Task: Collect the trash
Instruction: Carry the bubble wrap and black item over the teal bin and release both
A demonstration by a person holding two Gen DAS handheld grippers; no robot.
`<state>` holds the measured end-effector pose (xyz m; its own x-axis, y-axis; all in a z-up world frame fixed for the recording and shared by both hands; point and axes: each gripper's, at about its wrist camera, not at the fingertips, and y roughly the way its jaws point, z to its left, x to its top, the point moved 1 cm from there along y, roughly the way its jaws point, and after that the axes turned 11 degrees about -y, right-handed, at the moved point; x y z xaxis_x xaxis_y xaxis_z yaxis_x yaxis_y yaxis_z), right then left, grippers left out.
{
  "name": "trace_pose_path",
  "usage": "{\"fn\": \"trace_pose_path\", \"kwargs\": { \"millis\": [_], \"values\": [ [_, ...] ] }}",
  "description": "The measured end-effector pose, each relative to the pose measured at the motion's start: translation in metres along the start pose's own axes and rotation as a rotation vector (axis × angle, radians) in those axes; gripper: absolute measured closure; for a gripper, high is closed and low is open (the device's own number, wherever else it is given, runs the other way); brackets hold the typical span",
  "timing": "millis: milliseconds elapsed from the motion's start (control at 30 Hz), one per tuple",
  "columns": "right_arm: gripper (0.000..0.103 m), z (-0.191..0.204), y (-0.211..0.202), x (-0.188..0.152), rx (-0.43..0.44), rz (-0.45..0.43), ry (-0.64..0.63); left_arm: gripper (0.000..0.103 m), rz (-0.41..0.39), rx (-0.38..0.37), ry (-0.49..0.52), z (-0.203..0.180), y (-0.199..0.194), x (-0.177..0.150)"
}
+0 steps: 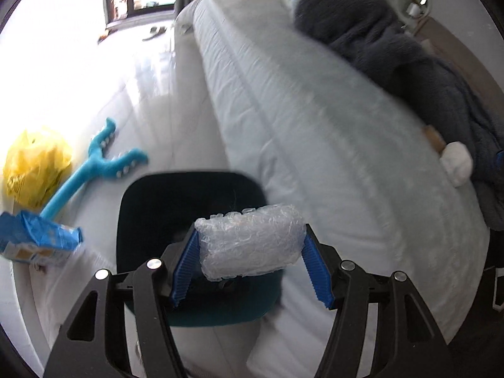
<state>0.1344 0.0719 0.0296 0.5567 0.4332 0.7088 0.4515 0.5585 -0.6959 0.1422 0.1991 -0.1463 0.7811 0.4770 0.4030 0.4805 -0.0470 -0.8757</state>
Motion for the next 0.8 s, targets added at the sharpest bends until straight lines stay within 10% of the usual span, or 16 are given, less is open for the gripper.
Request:
{"fn": "trace_pose_path", "kwargs": {
  "millis": [800],
  "values": [
    [0.082, 0.094, 0.115, 0.010, 0.122, 0.202, -0.100, 0.020, 0.276, 0.095, -0.115, 0.102, 0.065, -0.031]
  ]
}}
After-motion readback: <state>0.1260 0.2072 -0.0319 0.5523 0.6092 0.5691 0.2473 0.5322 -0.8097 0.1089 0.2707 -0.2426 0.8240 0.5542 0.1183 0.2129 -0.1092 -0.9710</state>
